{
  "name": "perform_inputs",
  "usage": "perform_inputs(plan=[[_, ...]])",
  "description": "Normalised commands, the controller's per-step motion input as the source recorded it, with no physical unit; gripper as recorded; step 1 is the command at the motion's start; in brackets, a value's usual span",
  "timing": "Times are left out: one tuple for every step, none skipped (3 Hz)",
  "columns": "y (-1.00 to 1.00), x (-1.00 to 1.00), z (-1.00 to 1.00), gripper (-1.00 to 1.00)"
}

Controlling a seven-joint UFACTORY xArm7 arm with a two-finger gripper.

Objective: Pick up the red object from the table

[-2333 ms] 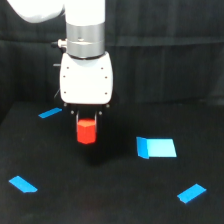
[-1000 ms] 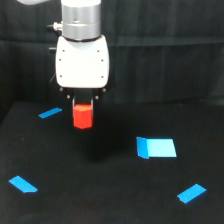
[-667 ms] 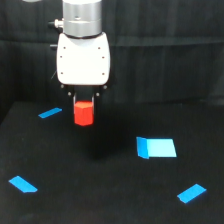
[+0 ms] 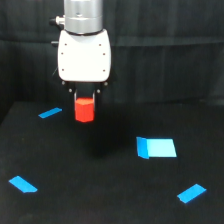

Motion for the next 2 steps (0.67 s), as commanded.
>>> perform_inputs(plan=[[0.05,0.00,0.11,-0.98],[0.12,0.01,0.15,-0.97]])
